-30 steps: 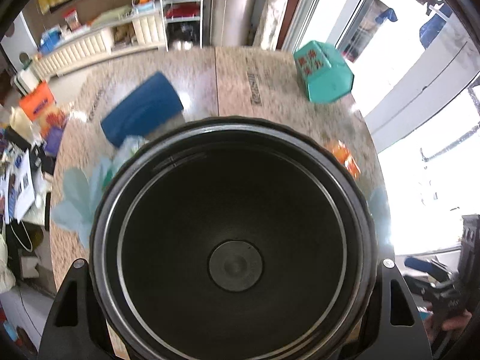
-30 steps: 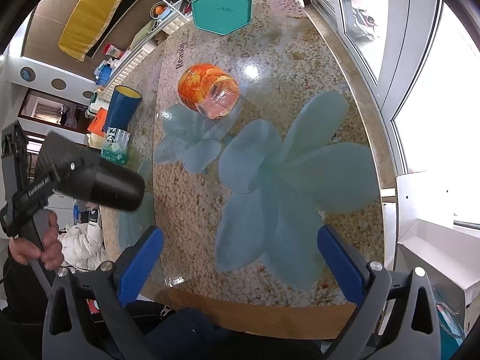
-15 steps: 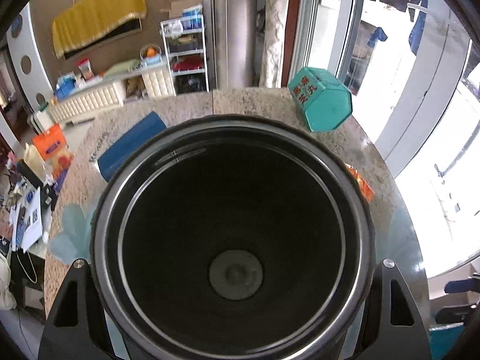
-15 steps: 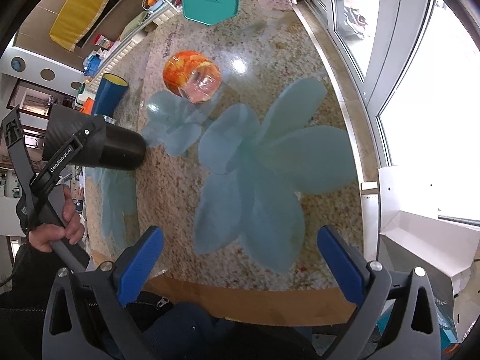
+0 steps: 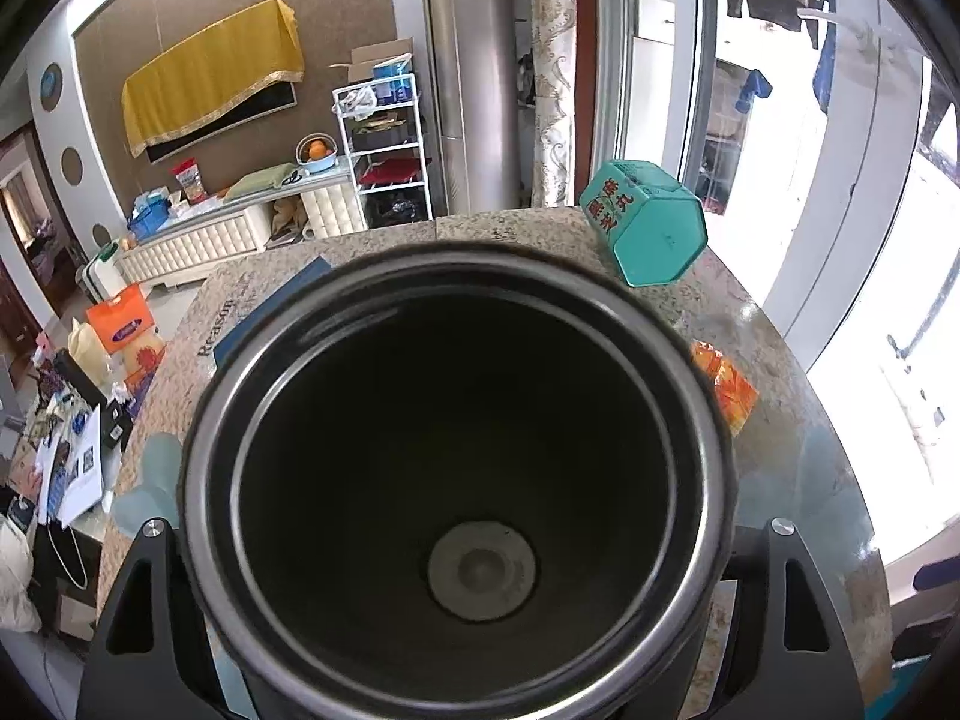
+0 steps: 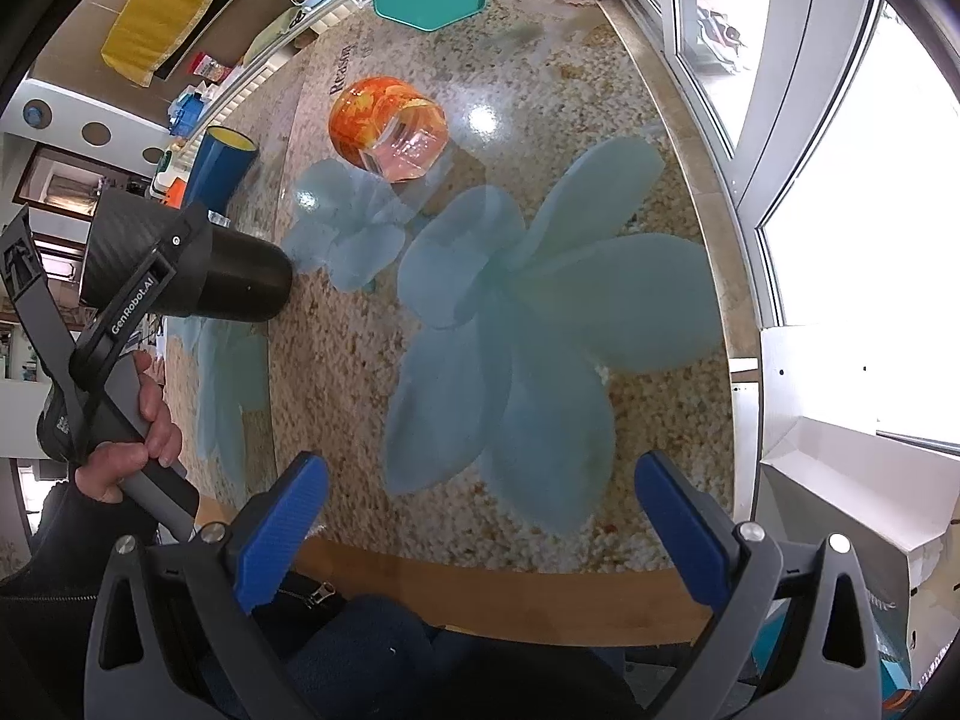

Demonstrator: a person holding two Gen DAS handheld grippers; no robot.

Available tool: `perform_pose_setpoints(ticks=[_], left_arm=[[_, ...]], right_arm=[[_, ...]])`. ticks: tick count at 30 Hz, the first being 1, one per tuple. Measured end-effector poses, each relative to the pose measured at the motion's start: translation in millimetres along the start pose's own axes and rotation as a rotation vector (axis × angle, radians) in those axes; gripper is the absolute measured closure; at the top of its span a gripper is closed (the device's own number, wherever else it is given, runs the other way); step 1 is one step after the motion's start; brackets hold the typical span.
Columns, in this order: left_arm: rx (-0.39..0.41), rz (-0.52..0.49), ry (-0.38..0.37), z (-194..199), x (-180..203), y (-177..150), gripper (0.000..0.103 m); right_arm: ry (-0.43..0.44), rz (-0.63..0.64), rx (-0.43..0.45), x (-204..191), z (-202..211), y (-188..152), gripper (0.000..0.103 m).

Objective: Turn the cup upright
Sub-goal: 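Lower the upright tumbler onto the table and open the left gripper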

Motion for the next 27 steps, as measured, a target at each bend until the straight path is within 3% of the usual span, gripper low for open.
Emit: perform_pose_setpoints(ticks=[4, 8, 18, 27], left_arm=[[-0.010, -0.001, -0.018, 1.3, 2.0, 1.0, 0.001], [0.014, -0.003, -0.031, 7.8, 4.1, 3.5, 0.000], [-0.060, -0.009, -0.051, 14.8, 3.4, -16.2, 0.000], [-0.099, -0.008, -0.160, 36.0, -13.2, -32.5, 0.000]], right_arm=[[0.006, 0.012, -0.004, -4.4, -2.0, 2.0, 0.000], [0.013, 0.021, -0.011, -8.6, -6.0, 3.8, 0.000], [0.035, 0.025, -0.015, -15.7, -11.0, 6.1, 0.000], [0.055, 0.018, -0.003, -42.9, -20.0, 1.8, 0.000]])
Point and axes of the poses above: each gripper's, at about its wrist camera, not at the fingertips, and z roughly against the way its jaws point, x to its right, y to its top, the point moved 8 cm from there along -z, roughly the way its jaws point, and after that the axes turned 9 degrees about -z, right-handed, at the moved point
